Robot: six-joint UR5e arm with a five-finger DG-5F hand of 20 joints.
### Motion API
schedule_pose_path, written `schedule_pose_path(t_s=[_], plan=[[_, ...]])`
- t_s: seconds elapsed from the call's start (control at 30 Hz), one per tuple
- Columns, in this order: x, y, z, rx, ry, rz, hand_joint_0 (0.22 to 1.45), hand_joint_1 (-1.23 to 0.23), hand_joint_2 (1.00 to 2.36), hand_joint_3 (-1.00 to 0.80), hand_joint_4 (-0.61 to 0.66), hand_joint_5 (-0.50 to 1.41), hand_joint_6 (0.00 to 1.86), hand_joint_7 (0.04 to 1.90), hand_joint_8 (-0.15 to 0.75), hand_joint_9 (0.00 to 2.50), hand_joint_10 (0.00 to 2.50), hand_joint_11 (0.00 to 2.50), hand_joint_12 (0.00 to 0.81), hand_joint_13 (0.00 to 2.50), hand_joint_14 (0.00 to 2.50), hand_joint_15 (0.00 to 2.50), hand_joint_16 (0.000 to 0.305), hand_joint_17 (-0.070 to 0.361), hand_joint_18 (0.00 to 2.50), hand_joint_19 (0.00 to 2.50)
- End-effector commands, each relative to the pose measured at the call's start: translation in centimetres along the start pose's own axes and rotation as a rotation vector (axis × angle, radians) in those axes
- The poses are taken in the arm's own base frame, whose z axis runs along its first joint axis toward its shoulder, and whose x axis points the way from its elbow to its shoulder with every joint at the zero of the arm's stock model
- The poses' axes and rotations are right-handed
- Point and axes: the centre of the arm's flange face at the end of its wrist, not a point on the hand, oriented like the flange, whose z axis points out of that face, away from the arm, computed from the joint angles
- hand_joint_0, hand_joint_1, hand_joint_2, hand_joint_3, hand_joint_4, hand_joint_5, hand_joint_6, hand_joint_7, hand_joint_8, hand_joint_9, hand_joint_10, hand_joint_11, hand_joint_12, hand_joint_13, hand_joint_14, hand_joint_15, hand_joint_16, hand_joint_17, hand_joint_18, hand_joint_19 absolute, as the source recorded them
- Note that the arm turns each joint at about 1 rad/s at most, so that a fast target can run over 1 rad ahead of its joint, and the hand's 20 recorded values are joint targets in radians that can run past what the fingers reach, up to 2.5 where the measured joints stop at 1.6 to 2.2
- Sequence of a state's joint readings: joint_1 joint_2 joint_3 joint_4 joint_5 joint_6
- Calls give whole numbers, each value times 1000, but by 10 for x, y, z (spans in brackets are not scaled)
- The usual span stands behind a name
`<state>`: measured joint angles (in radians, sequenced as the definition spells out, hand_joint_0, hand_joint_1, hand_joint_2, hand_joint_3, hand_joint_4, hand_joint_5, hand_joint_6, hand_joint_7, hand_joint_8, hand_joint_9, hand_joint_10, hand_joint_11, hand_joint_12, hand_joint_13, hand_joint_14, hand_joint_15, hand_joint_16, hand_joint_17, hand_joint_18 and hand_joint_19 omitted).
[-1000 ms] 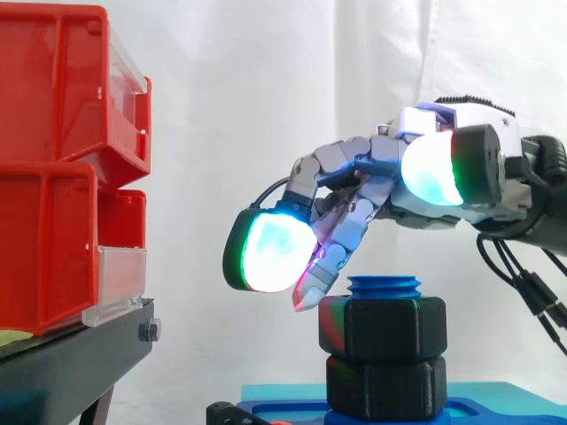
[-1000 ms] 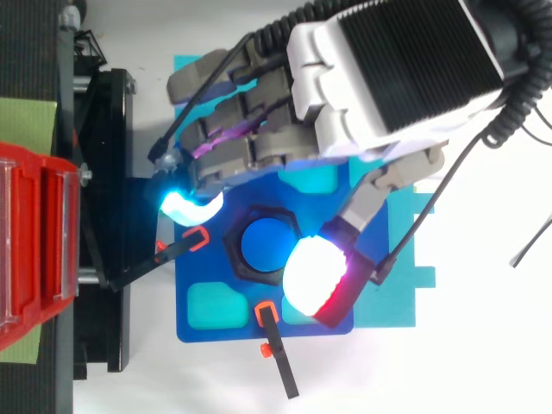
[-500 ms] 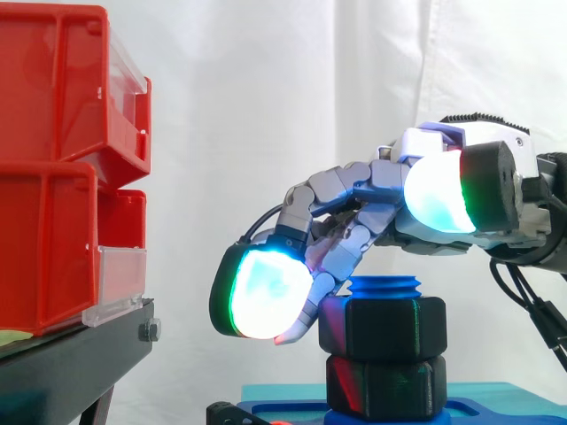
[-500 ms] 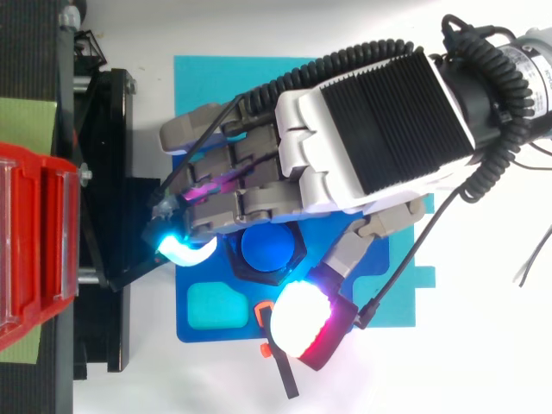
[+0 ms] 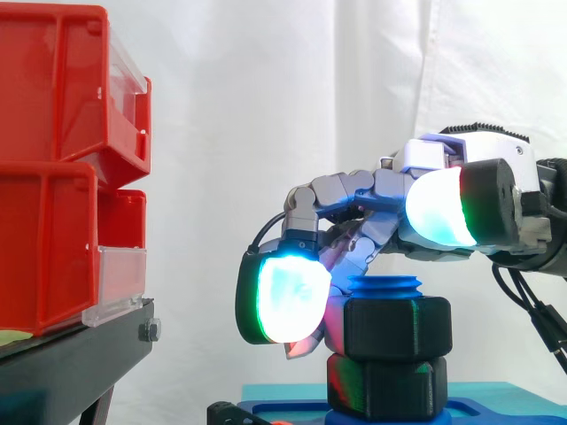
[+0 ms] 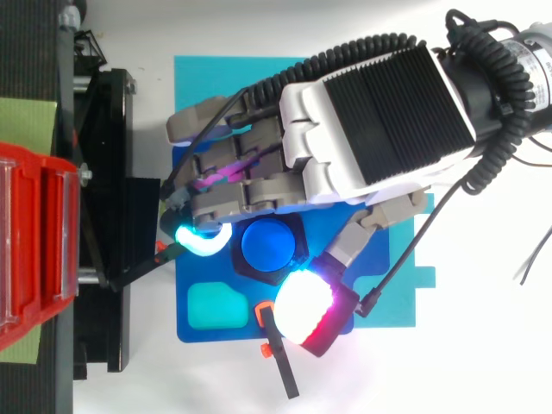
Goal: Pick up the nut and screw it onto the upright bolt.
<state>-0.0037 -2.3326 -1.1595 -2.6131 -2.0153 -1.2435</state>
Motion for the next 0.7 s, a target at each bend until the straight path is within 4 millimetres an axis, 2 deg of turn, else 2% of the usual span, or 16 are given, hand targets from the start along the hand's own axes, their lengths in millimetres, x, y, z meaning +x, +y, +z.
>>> schedule_pose_path(t_s=[0.0, 0.43, 0.57, 0.67], plan=[[-2, -5, -4, 5, 3, 0, 527, -163, 1000, -500, 174, -15, 504, 1409, 260, 915, 0, 0, 247, 687, 0, 0, 25, 57, 356, 0], [-5, -18, -15, 13, 9, -13, 541, -189, 1000, -500, 108, 34, 502, 1538, 257, 1042, 0, 0, 224, 786, 0, 0, 21, 47, 463, 19], [-6, -20, -17, 16, 11, -12, 545, -195, 1000, -500, 108, 45, 500, 1542, 257, 1086, 0, 0, 216, 809, 0, 0, 20, 45, 482, 26], [-7, -23, -20, 18, 12, -13, 546, -199, 1000, -500, 114, 45, 544, 1431, 256, 1119, 0, 0, 211, 831, 0, 0, 20, 44, 500, 23]])
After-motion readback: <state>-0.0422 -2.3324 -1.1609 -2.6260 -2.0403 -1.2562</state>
